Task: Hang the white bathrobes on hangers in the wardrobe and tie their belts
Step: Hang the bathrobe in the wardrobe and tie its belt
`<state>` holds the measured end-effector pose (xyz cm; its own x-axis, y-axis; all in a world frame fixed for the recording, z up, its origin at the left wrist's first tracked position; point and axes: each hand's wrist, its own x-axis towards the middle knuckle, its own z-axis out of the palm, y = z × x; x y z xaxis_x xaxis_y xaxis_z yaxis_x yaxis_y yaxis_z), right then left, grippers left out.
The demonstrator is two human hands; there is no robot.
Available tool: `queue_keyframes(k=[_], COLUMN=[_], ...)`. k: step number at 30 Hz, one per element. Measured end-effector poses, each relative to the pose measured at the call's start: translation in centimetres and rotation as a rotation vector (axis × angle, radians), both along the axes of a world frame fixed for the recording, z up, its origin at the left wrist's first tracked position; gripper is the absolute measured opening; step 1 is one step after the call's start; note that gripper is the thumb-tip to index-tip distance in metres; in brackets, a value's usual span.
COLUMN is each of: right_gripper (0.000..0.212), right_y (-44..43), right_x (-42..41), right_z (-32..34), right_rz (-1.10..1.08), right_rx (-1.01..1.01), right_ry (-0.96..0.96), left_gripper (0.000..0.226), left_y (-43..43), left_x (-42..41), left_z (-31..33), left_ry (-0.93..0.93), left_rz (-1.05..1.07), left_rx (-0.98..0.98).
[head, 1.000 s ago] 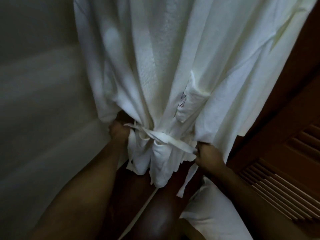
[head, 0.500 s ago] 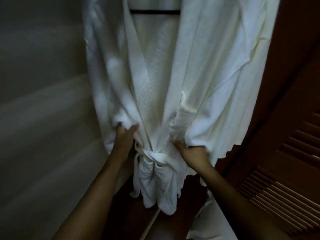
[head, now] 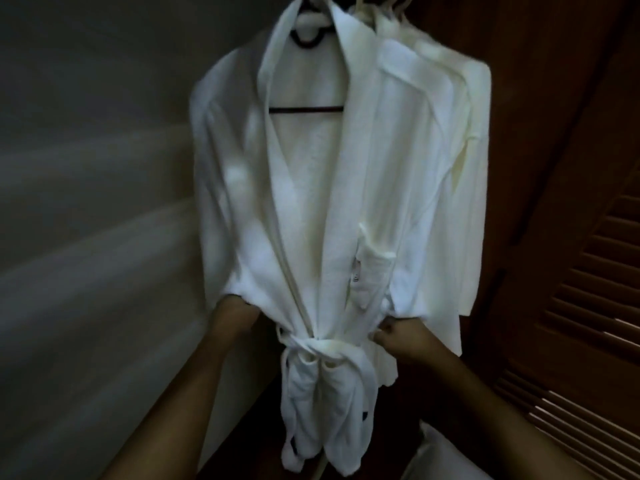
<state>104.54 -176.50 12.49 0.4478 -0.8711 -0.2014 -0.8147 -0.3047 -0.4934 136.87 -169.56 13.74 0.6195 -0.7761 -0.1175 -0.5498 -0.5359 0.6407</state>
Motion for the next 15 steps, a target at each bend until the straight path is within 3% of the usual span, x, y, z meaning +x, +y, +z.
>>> queue_keyframes(k=[4,6,10,12,15], right_gripper=[0.033,0.027,0.022,0.023,0.034], right_y=[1.3,2.1,1.7,0.0,-3.2], right_x=[1.2,1.5,1.7,1.7,1.7], right_z=[6.4,10.7,19.1,23.0,28.1], right_rz=[0.05,0.061,-0.047,-0.065,-0.057], right_rx=[-0.112,-0.268,-0.694,-0.897,-1.134], right_ry=[-0.016,-0.087,-0.455,-0.58,-0.558], left_gripper=[0.047,0.036,0.015,0.023,0.042], left_y=[-0.2,-0.3,-0.9,-1.7,-2.9], left_x=[-0.4,-0.9,-2.1,-2.6,-3.3], left_z=[6.3,10.6,18.2,21.1,25.4], left_ry=[-0.207,-0.275,-0.338,-0.322,-0.245], left_rz=[-0.085,-0.078,0.015,0.08,0.107], left_rx=[-0.088,-0.191,-0.675,-0.854,-1.013])
